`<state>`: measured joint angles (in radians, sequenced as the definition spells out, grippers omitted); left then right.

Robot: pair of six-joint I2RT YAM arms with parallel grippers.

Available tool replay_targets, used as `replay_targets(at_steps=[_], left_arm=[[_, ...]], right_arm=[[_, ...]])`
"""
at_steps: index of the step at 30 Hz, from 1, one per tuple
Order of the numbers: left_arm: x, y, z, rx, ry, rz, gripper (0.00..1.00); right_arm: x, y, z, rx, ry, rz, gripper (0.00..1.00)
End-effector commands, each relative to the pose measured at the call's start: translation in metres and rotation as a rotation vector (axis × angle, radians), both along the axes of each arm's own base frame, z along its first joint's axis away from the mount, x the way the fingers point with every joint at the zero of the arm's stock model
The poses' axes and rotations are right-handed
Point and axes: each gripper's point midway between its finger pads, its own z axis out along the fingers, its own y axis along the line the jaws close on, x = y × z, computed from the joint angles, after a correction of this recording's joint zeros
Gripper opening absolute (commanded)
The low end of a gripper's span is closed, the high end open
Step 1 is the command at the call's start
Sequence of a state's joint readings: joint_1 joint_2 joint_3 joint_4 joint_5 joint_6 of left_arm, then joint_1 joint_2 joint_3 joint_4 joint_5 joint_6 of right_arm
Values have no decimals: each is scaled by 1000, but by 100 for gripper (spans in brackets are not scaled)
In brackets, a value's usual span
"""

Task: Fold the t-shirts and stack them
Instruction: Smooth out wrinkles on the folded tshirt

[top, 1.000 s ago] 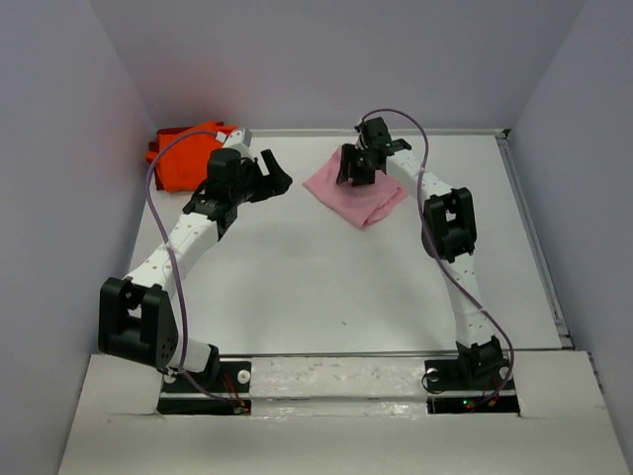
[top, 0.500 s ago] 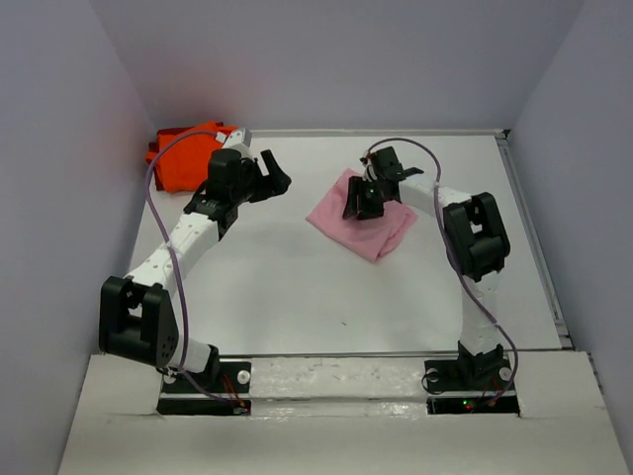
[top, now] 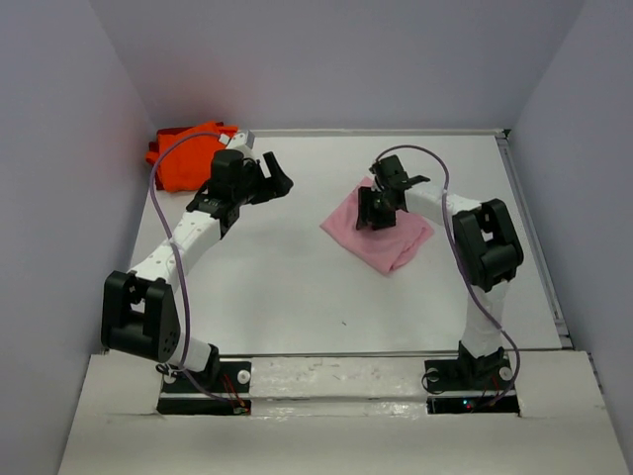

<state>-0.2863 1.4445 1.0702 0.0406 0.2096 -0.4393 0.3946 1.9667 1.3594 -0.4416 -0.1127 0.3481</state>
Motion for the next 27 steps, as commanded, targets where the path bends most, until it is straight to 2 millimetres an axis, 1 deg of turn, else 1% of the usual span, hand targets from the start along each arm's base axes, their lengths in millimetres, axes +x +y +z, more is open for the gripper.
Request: replay_targets(at_steps=[1, 2, 3, 4, 5, 6, 8, 9, 10, 12, 13, 14, 16, 17, 18, 19, 20, 21, 22, 24, 27], left_arm=[[7, -4, 22, -17, -58, -15, 89], [7, -3, 23, -14, -60, -11, 89], [7, -3, 22, -11, -57, -9, 89], [8, -2, 23, -9, -61, -4, 89], [8, -1, 23, -8, -61, -1, 89], [8, -1, 24, -9, -62, 0, 89], [9, 1, 24, -6, -63, 5, 89], [8, 1, 24, -6, -61, 5, 89], [8, 1, 23, -8, -59, 5, 89], [10, 3, 23, -8, -57, 11, 89], [9, 3, 24, -10, -60, 11, 89], [10, 3, 24, -10, -60, 11, 89], [10, 5, 23, -9, -58, 14, 89], [10, 4, 23, -10, -57, 13, 89], [10, 4, 22, -10, -55, 10, 89], [10, 4, 22, -12, -53, 9, 89], [10, 4, 22, -13, -52, 8, 89], [10, 3, 21, -12, -52, 8, 89], [10, 3, 20, -15, -48, 8, 89], [10, 3, 20, -17, -46, 2, 89], [11, 3, 20, -20, -45, 0, 89]], right_arm=[[-6, 24, -29, -3, 111, 57, 59], [-1, 33, -23, 8, 95, 71, 59], [-2, 41, -23, 10, 96, 86, 59], [-8, 53, -22, 8, 94, 116, 59], [-10, 59, -22, 9, 94, 129, 59], [-18, 70, -21, 7, 97, 158, 59], [-29, 76, -21, -3, 107, 182, 59], [-32, 81, -18, -1, 101, 195, 59], [-42, 86, -15, -7, 100, 213, 59], [-54, 88, -14, -14, 101, 234, 59], [-66, 86, -16, -22, 115, 244, 59], [-77, 88, -18, -30, 124, 265, 59], [-87, 82, -21, -55, 132, 266, 59], [-100, 71, -31, -78, 163, 261, 59], [-101, 67, -26, -81, 144, 254, 59], [-111, 56, -29, -99, 151, 247, 59], [-116, 49, -36, -123, 164, 242, 59], [-120, 42, -36, -142, 163, 236, 59], [-119, 35, -32, -168, 138, 222, 59], [-123, 29, -26, -173, 123, 225, 60], [-120, 33, -6, -144, 82, 240, 60]])
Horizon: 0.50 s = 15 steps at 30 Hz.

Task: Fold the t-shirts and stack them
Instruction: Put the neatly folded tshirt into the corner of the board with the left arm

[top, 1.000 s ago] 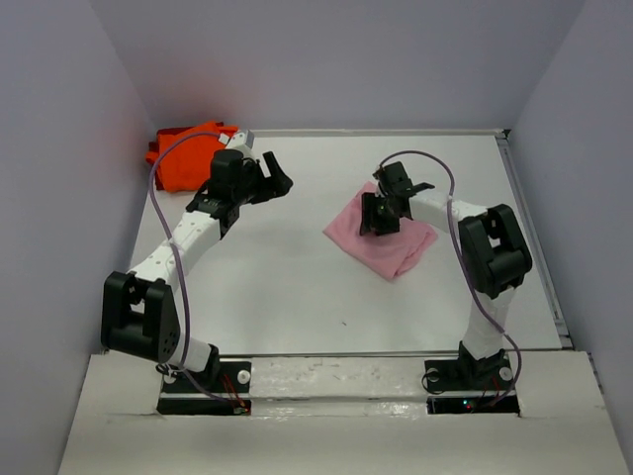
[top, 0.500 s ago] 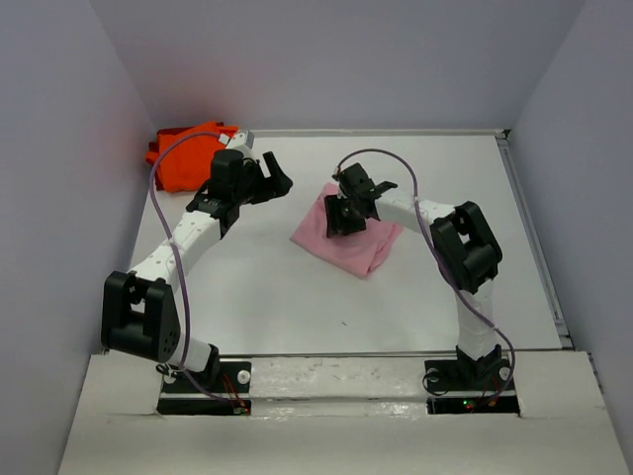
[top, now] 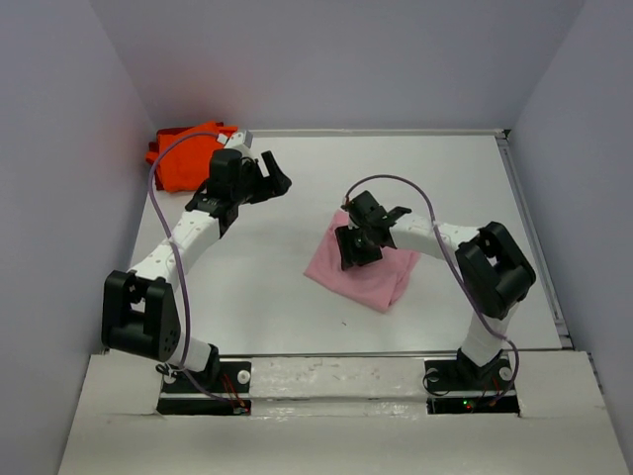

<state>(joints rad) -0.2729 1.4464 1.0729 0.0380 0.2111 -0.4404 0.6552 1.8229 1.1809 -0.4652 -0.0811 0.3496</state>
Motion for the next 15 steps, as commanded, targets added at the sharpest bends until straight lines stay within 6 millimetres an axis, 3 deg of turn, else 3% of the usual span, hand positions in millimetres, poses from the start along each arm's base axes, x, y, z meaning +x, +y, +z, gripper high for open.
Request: replay_targets(at_steps=[1, 2, 3, 5, 7, 8, 11, 12, 15], left_arm=[[8, -3, 20, -20, -47, -14, 89], [9, -2, 18, -18, -43, -11, 89], [9, -2, 20, -17, -47, -11, 89], [9, -2, 19, -18, -45, -13, 89], [9, -2, 19, -22, -45, -18, 89], [9, -2, 20, -23, -47, -18, 89], [9, -1, 20, -19, -48, -16, 89], [9, -1, 20, -21, -48, -16, 89], [9, -1, 19, -20, -43, -19, 89]], right_arm=[[-10, -21, 15, -60, -9, 3, 60], [-6, -17, 34, -58, -37, 16, 61], [-8, -21, 38, -71, -43, 23, 61], [1, -15, 74, -80, -143, 54, 64], [-1, -20, 93, -132, -190, 73, 67], [-6, -13, 110, -135, -235, 106, 72], [-25, -16, 119, -226, -277, 161, 73], [-41, -11, 119, -255, -278, 212, 74], [-63, -15, 107, -397, -307, 268, 74]])
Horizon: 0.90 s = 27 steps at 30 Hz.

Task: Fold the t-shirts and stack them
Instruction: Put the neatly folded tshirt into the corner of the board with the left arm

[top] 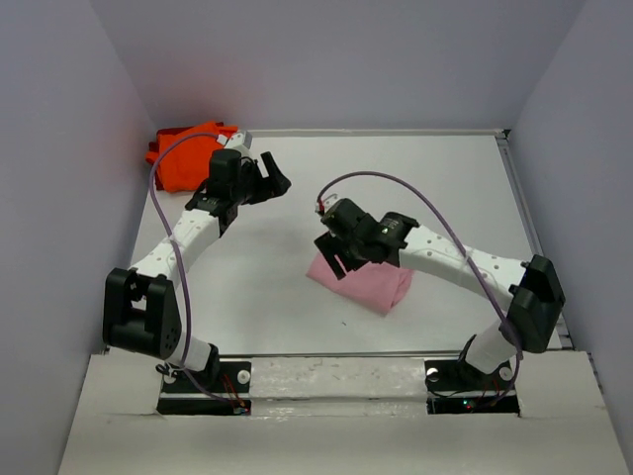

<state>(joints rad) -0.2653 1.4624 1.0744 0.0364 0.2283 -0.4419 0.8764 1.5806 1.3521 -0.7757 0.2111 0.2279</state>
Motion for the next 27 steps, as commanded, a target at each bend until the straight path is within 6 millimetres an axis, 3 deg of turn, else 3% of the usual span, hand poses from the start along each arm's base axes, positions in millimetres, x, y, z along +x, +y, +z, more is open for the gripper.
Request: replay_targets(at_steps=[1, 5, 8, 22, 27], left_arm=[[9, -1, 25, -16, -61, -12, 89], [7, -3, 22, -24, -52, -22, 89], [8, -4, 22, -30, -51, -26, 89], [6, -9, 14, -39, -31, -52, 89], [6, -10, 11, -43, -22, -57, 89]], right_arm=[[-31, -25, -17, -259, -26, 55, 74], [-67, -16, -40, -386, -59, 147, 74], [-76, -12, -53, -458, -89, 163, 74], [-72, -32, -94, -635, -185, 133, 74], [-66, -26, -99, -626, -220, 108, 74]])
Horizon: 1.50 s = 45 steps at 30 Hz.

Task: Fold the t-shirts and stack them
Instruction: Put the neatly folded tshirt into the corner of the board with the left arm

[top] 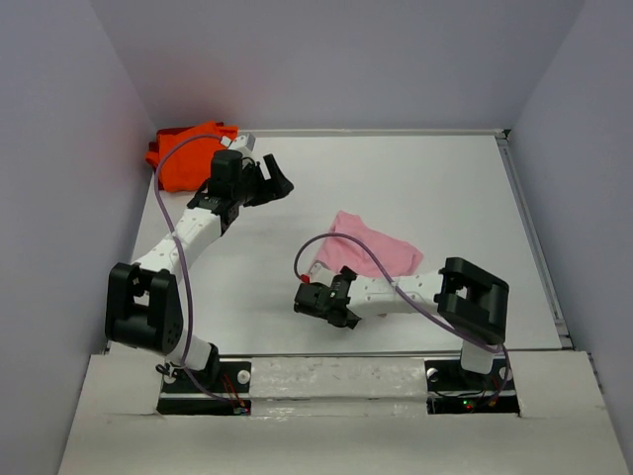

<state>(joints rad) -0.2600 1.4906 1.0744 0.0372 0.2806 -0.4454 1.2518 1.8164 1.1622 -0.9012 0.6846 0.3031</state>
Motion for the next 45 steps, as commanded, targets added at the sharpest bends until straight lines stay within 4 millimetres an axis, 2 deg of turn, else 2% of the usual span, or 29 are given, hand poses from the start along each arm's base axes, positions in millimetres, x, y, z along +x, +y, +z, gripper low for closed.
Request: replay_targets(at_steps=[1, 9, 19, 23, 24, 26, 27, 30, 32, 39, 40, 42, 43, 45], left_arm=[[7, -4, 21, -24, -55, -19, 89], [8, -5, 19, -25, -46, -25, 89], [8, -6, 15, -23, -36, -26, 89], [8, -6, 14, -21, -32, -28, 89], [8, -6, 15, -23, -35, -29, 89], [7, -7, 14, -23, -31, -32, 89], [8, -6, 12, -23, -28, -30, 89], [7, -8, 8, -27, -16, -33, 89], [7, -9, 3, -31, 2, -37, 89], [2, -23, -24, -72, 97, -91, 89], [0, -27, -26, -83, 108, -106, 89], [-4, -33, -36, -95, 140, -118, 89], [-11, -34, -47, -109, 179, -118, 88], [-22, -47, -47, -199, 175, -169, 89]], right_arm=[[12, 16, 2, 51, -92, -19, 74], [15, 35, -20, 61, -69, 7, 75], [22, 51, -28, 72, -75, 53, 74], [19, 51, -32, 88, -56, 64, 59], [18, 50, -32, 92, -51, 66, 44], [15, 47, -33, 94, -40, 66, 32], [15, 47, -31, 105, -41, 63, 21], [11, 42, -25, 119, -26, 64, 0], [7, 40, -20, 126, -12, 63, 0], [-1, 17, 31, 200, -19, 29, 0], [-1, 16, 44, 239, -31, 29, 0], [-1, 11, 54, 261, -34, 20, 0], [-2, 10, 59, 273, -37, 21, 0], [0, 6, 65, 280, -40, 9, 0]])
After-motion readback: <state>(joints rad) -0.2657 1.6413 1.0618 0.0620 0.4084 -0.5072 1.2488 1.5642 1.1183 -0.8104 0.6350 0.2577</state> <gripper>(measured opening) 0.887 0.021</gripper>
